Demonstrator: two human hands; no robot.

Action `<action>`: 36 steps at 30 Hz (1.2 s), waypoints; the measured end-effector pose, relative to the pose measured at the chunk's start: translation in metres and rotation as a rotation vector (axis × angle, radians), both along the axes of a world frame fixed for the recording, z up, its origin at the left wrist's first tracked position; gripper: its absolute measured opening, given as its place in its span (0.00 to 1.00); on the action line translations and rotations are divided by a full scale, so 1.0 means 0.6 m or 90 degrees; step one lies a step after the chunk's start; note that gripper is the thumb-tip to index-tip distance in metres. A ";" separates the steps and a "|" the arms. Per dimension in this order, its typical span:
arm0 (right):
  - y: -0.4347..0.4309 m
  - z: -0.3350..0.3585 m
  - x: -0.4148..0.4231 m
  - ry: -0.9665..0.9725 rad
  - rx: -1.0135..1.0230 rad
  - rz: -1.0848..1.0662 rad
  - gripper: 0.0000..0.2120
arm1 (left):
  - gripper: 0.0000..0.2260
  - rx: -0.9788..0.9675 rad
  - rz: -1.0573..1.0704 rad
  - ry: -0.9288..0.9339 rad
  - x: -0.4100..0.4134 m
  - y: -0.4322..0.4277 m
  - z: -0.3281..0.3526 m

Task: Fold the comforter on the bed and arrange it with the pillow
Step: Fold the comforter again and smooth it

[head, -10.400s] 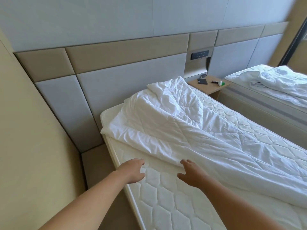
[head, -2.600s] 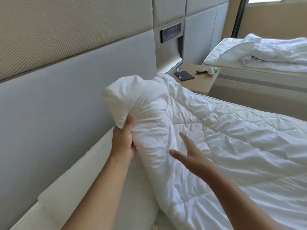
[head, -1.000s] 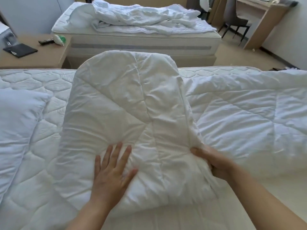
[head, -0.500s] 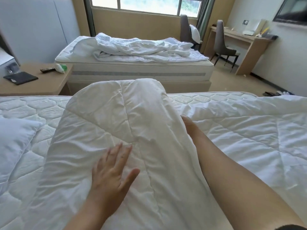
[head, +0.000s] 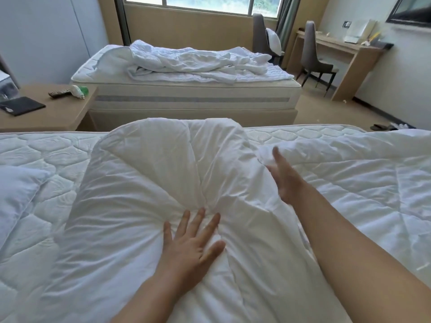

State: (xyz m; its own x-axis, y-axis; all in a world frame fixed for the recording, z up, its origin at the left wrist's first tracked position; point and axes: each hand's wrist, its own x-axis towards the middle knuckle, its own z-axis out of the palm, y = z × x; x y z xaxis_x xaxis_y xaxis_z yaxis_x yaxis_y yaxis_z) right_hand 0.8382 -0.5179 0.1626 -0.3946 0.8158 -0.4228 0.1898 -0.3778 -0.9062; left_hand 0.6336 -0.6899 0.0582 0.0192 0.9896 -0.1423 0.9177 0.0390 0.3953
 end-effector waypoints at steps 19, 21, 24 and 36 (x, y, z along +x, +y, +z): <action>0.021 -0.053 -0.038 -0.663 0.356 -0.051 0.21 | 0.38 0.024 -0.070 0.103 0.034 -0.034 0.027; -0.025 -0.015 -0.075 -0.677 0.544 -0.039 0.25 | 0.35 0.099 -0.029 0.045 0.010 -0.026 0.040; -0.114 -0.021 -0.130 -0.675 0.804 0.097 0.25 | 0.26 0.201 0.037 0.090 -0.024 -0.015 0.058; -0.104 -0.268 -0.039 -0.657 0.556 0.031 0.35 | 0.33 0.070 0.291 0.130 -0.162 -0.062 -0.080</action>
State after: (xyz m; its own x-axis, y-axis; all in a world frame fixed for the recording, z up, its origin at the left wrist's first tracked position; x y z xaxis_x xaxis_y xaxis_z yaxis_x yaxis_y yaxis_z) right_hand 0.8145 -0.5806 0.0020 -0.2508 0.9624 0.1039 0.9206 0.2703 -0.2817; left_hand 0.5363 -0.7274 0.0100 -0.4369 0.8995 0.0073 0.8754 0.4233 0.2333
